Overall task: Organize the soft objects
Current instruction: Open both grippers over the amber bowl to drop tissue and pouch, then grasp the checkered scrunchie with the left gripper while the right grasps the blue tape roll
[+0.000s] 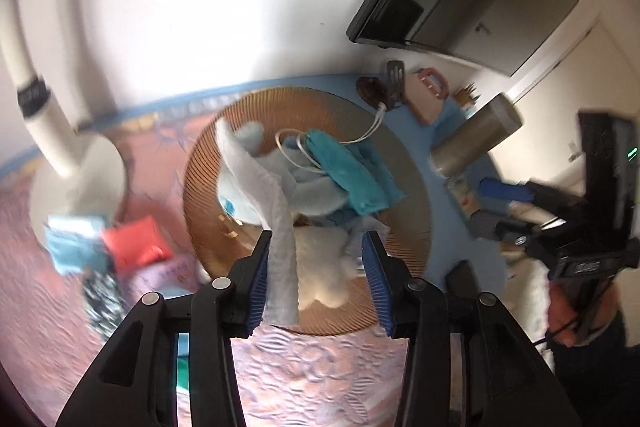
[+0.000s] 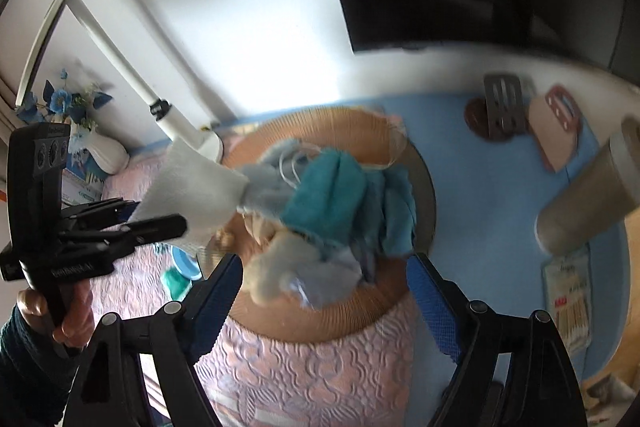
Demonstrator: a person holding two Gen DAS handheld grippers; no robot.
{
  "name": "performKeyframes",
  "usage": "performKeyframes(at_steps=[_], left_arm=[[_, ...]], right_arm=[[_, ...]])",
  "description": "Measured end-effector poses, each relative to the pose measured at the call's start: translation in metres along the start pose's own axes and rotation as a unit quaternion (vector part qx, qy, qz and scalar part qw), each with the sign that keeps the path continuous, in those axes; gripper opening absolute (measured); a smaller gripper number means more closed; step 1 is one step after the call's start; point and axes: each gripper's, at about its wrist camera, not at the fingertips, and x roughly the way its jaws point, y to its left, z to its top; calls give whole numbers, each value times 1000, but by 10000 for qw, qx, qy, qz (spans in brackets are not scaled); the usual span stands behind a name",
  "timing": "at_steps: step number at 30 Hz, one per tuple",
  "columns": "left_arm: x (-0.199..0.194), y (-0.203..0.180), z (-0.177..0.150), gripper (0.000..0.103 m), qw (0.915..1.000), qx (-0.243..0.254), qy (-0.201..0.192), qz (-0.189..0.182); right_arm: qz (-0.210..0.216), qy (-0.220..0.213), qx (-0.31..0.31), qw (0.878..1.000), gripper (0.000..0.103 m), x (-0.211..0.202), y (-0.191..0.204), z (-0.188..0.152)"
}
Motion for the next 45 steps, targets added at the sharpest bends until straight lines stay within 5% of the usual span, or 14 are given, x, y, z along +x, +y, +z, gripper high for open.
performKeyframes(at_steps=[6, 7, 8, 9, 10, 12, 16, 20, 26, 28, 31, 35, 41, 45], left_arm=[[-26, -13, 12, 44, 9928, -239, -415, -1098], [-31, -21, 16, 55, 9925, -86, -486, -1117], [-37, -35, 19, 80, 9924, 298, -662, -992], [-39, -45, 18, 93, 9909, 729, -912, -663], [-33, -52, 15, 102, 9883, 1090, -1062, 123], [-11, -46, 18, 101, 9925, 978, -459, 579], [-11, -36, 7, 100, 9974, 691, -139, 160], [4, -21, -12, 100, 9944, 511, 735, -566], [-30, 13, -46, 100, 9837, -341, 341, -1733], [-44, 28, -58, 100, 9868, -592, 142, -1499], [-58, 56, -82, 100, 9940, -959, -8, -522], [-77, 94, -118, 100, 9895, -1315, -123, 591], [-88, 138, -144, 99, 9769, -1770, -213, 1176], [-82, 148, -141, 99, 9787, -1586, -148, 1297]], right_arm=[[64, 88, 54, 9999, 83, 1, 3, -13], [70, 75, 55, 9999, 83, 0, 4, -13], [66, 59, 53, 9999, 83, -1, 6, -15], [113, 81, 78, 9999, 83, -2, 6, -16], [123, 67, 91, 9999, 83, -3, 7, -17], [126, 85, 140, 9998, 83, -3, 5, -20], [111, 54, 256, 9996, 83, -7, 1, -25], [154, 44, 330, 9993, 83, -7, 1, -26], [249, 110, 232, 9994, 83, -1, 17, -27], [277, 167, 128, 9994, 83, 3, 27, -27], [414, 274, -12, 9988, 83, 13, 46, -29], [647, 556, -235, 9961, 83, 37, 80, -36], [838, 1044, -774, 9880, 83, 77, 153, -50], [810, 1228, -797, 9859, 83, 101, 182, -56]])
